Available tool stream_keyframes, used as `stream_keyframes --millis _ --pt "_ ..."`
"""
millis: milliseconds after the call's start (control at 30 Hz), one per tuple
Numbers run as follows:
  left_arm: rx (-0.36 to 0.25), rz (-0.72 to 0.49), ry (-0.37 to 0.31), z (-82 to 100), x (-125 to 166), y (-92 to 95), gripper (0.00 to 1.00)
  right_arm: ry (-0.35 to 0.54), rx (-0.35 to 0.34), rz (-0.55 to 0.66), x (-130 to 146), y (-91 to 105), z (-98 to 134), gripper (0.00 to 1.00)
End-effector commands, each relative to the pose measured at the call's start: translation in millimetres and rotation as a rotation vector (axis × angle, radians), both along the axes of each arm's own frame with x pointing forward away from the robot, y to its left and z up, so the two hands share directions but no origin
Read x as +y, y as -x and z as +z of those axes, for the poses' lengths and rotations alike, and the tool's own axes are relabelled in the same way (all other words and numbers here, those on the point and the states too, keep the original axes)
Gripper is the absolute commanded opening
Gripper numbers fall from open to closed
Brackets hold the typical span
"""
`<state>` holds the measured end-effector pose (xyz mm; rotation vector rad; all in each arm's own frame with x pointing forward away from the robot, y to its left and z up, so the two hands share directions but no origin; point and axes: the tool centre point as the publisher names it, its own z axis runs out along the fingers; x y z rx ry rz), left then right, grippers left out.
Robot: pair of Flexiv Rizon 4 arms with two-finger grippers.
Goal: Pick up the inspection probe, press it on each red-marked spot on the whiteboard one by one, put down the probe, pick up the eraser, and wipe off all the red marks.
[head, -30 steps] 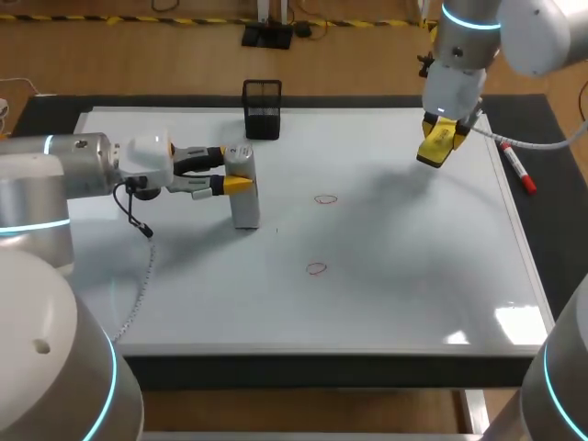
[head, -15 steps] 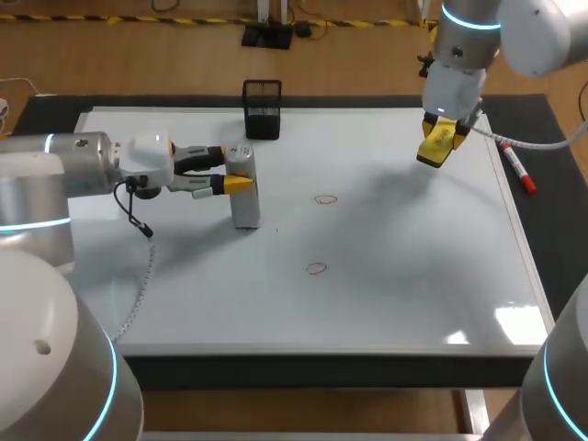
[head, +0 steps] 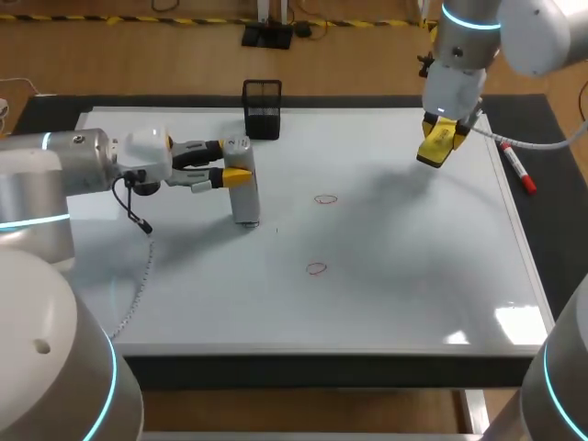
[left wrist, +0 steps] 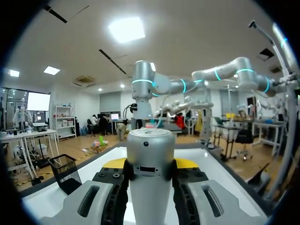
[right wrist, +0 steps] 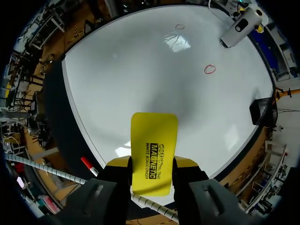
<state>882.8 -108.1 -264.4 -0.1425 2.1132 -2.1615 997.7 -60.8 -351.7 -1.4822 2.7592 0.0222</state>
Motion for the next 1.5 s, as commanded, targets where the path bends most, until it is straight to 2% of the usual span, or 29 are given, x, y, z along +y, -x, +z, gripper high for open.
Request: stream_keyframes --millis 33,267,533,567,633,900,1167,1233,1367,1500 --pt "0.006 0.006 0.002 8.6 6.5 0.0 0.0 0.003 0.0 0.002 -0.4 -0.2 0.7 0.0" --pt "0.023 -0.008 0.037 22.7 23.1 -11.8 0.0 0.003 0.0 0.002 -0.4 -0.2 0.7 0.0" --pt "0.001 0.055 0.006 44.2 58.0 -30.0 0.0 0.003 0.0 0.002 -0.4 -0.2 0.7 0.0" --pt "0.0 0.07 -0.015 45.4 62.4 -33.1 0.0 0.003 0.0 0.002 -0.4 -0.2 0.7 0.0" --pt "0.004 0.093 -0.002 47.9 72.3 -38.4 0.0 0.003 0.0 0.002 -0.4 -0.2 0.7 0.0" --pt "-0.003 0.165 -0.033 55.5 107.4 -59.4 0.0 0.003 0.0 0.002 -0.4 -0.2 0.7 0.0" --pt "-0.007 0.238 -0.039 56.2 145.9 -78.7 0.0 0.003 0.0 0.002 -0.4 -0.2 0.7 0.0" --pt "-0.009 0.263 -0.052 54.1 151.6 -82.5 0.0 0.003 0.0 0.002 -0.4 -0.2 0.7 0.0" --pt "0.003 0.29 -0.036 45.7 163.0 -93.3 0.0 0.003 0.0 0.002 -0.4 -0.2 0.7 0.0" --pt "0.007 0.294 -0.031 46.0 166.6 -95.5 0.0 0.003 0.0 0.002 -0.4 -0.2 0.7 0.0"
